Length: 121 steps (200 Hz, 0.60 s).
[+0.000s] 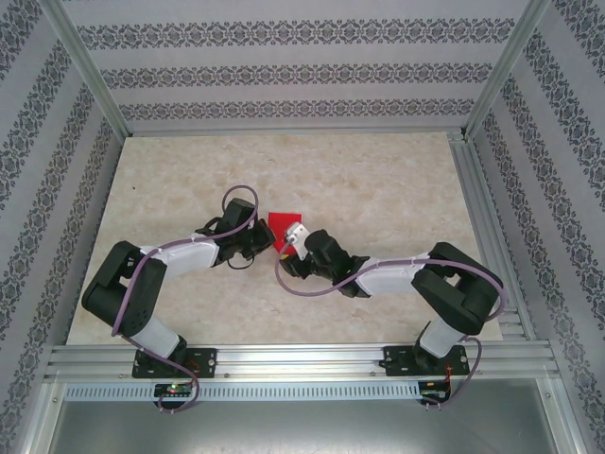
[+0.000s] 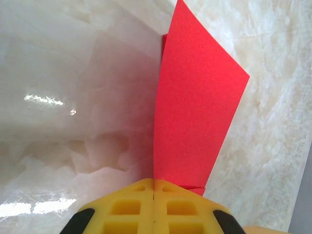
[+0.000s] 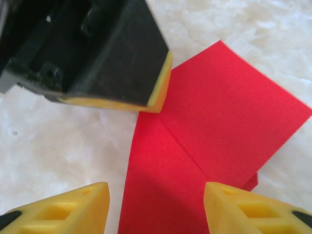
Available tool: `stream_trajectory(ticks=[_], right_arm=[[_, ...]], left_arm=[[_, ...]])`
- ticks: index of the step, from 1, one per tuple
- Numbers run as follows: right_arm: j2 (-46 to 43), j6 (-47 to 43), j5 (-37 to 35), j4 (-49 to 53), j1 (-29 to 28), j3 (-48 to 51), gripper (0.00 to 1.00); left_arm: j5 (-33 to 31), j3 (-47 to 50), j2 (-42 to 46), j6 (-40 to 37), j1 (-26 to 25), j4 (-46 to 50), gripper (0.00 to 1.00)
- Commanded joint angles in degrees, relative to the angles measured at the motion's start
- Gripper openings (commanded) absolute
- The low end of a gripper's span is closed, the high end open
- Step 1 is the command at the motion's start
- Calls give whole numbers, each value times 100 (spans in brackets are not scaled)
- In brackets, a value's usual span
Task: Fold a paper plane with a square sheet of paper (pick it up from the middle)
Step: Fold the wing for the fifth time at the center of the table.
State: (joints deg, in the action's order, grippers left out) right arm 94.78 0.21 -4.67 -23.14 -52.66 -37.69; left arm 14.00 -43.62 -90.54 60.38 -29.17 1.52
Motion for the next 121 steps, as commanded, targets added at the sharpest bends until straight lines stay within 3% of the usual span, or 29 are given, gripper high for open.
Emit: stream_trajectory(ticks=[1, 53, 121], right_arm=[[195, -179, -458, -462, -211, 49, 53], [615, -309, -609, -604, -371, -77, 50], [819, -287, -798, -791, -376, -175, 39]], left_arm=[[-24, -59, 123, 157, -94, 128, 0], [1, -132, 82, 237, -168, 129, 0], [-10, -196, 51, 272, -223, 147, 0]])
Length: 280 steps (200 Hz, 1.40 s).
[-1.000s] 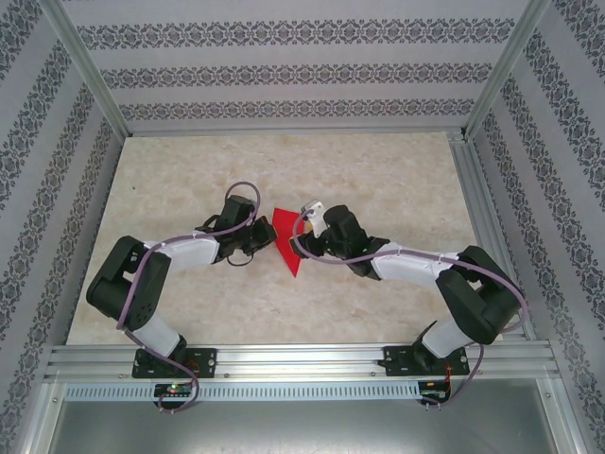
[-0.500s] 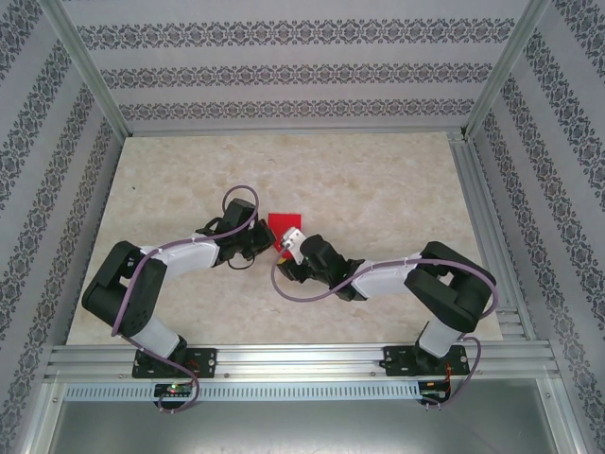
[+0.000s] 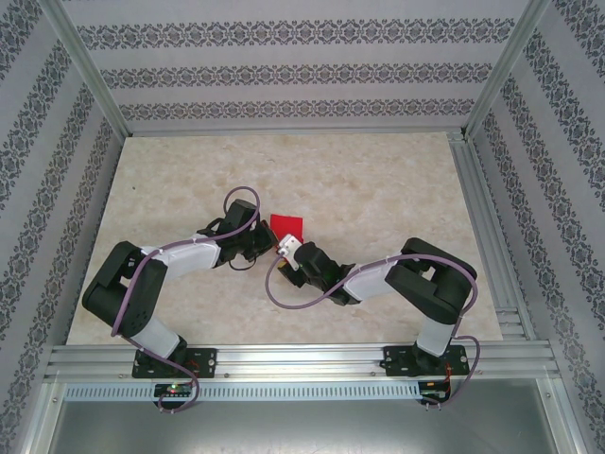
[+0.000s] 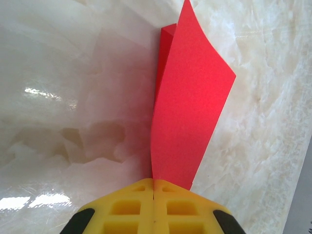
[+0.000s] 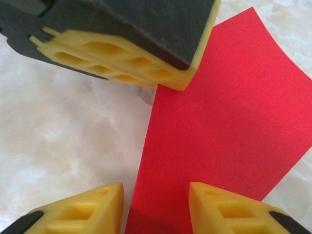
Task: Fold a paper plane with a square sheet of paper (pick it up from the middle)
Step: Fold the wing for the fifth time at the center of the table.
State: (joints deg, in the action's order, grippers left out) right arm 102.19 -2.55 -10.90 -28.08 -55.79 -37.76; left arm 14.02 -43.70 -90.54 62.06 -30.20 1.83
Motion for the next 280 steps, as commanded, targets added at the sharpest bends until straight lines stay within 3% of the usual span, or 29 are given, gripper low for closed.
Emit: stream_trajectory(ticks=[1, 57, 94, 145, 216, 280], right_arm=[[80, -15, -184, -296, -64, -169, 39], [230, 52, -361, -493, -29, -276, 39], [172, 236, -208, -472, 74, -226, 26], [73, 675, 793, -838, 358, 138, 10], [277, 2252, 2964, -2108, 1455, 588, 7], [436, 3328, 3428, -2697, 1942, 725, 5]], left_arm=[[-13, -185, 48, 109, -123, 117, 0], [22, -200, 13, 102, -136, 124, 0], [-20, -191, 36, 102, -140, 160, 1], [-163, -244, 150, 4, -63, 273, 22], [-268, -5, 602, -384, 268, 203, 58], [211, 131, 431, -926, 227, -441, 61]])
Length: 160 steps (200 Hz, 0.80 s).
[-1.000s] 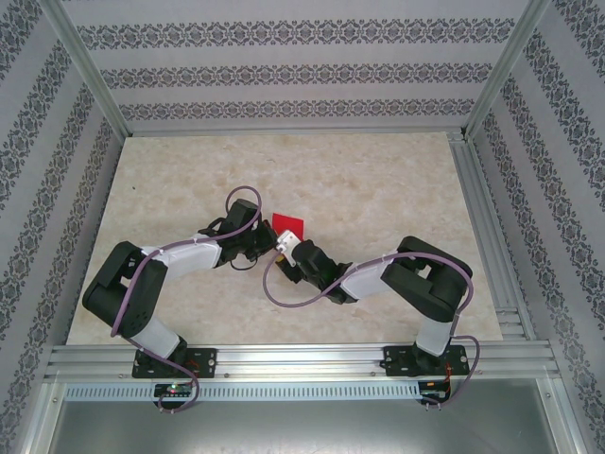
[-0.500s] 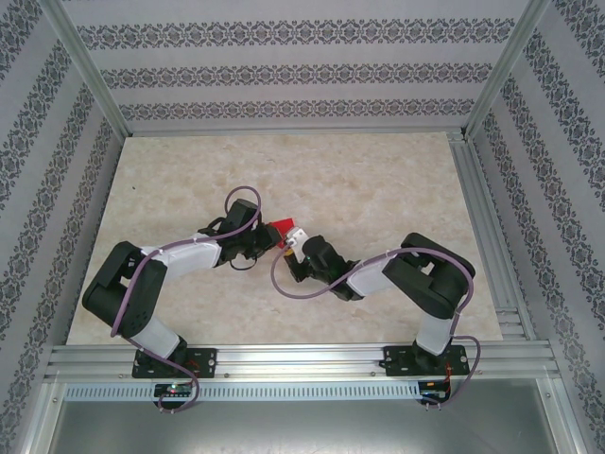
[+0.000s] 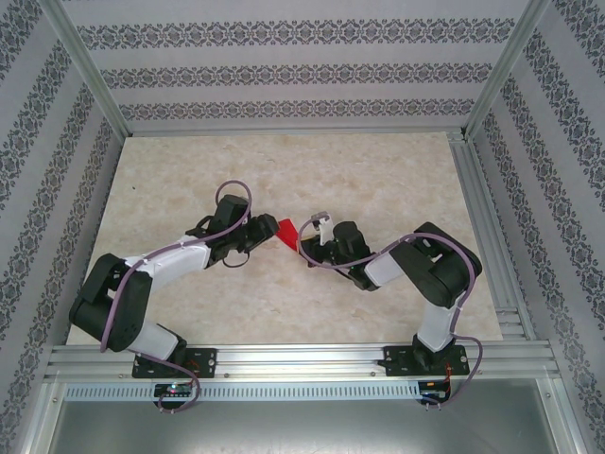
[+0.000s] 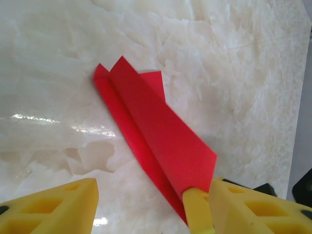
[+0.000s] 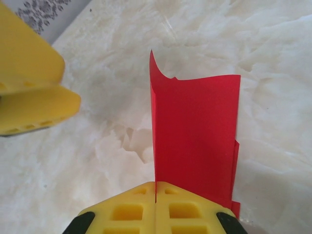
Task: Fold a paper plane with a square sheet of paper (pick it up from the middle)
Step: Fold the wing for the fifth time at the center of the table.
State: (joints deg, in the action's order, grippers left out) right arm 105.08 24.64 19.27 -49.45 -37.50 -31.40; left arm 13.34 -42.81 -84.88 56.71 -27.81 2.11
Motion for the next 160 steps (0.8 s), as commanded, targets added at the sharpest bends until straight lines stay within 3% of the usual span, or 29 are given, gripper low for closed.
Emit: stream_trajectory(ticks=[1, 84, 160], right_arm=[[151, 628, 416, -567, 116, 90, 5], [261, 1326, 410, -580, 259, 226, 6], [506, 1912, 394, -964, 382, 380, 7]], left_arm=[[278, 30, -148, -399, -12, -477, 61], [907, -298, -930, -769, -256, -1203, 40], [1136, -599, -1547, -862, -289, -1503, 35]])
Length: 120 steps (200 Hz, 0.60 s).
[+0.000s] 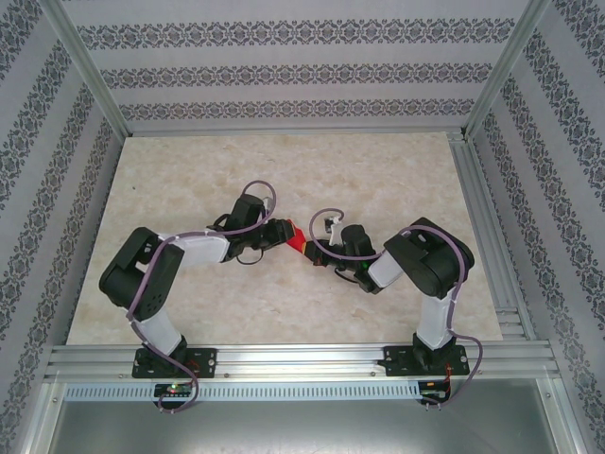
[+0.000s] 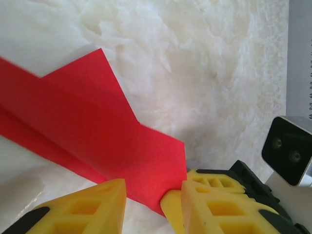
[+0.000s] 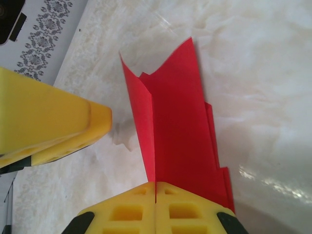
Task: Fold a paper plane with a square sheet of paper (pick it up from the middle)
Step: Fold the wing for the fifth time at the center of the table.
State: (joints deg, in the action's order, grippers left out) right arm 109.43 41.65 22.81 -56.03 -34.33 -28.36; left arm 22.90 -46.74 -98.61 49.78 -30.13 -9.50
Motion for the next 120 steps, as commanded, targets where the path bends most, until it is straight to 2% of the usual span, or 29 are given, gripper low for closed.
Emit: stream_trajectory(ticks=[1, 82, 120], right_arm=[[71, 207, 40, -304, 66, 76, 7], [114, 412, 108, -323, 161, 111, 11], [157, 414, 153, -193, 185, 67, 8]], left_arm=[[181, -209, -176, -165, -56, -342, 35], [240, -483, -593, -276, -59, -297, 34], [269, -529, -636, -280, -57, -320, 34]])
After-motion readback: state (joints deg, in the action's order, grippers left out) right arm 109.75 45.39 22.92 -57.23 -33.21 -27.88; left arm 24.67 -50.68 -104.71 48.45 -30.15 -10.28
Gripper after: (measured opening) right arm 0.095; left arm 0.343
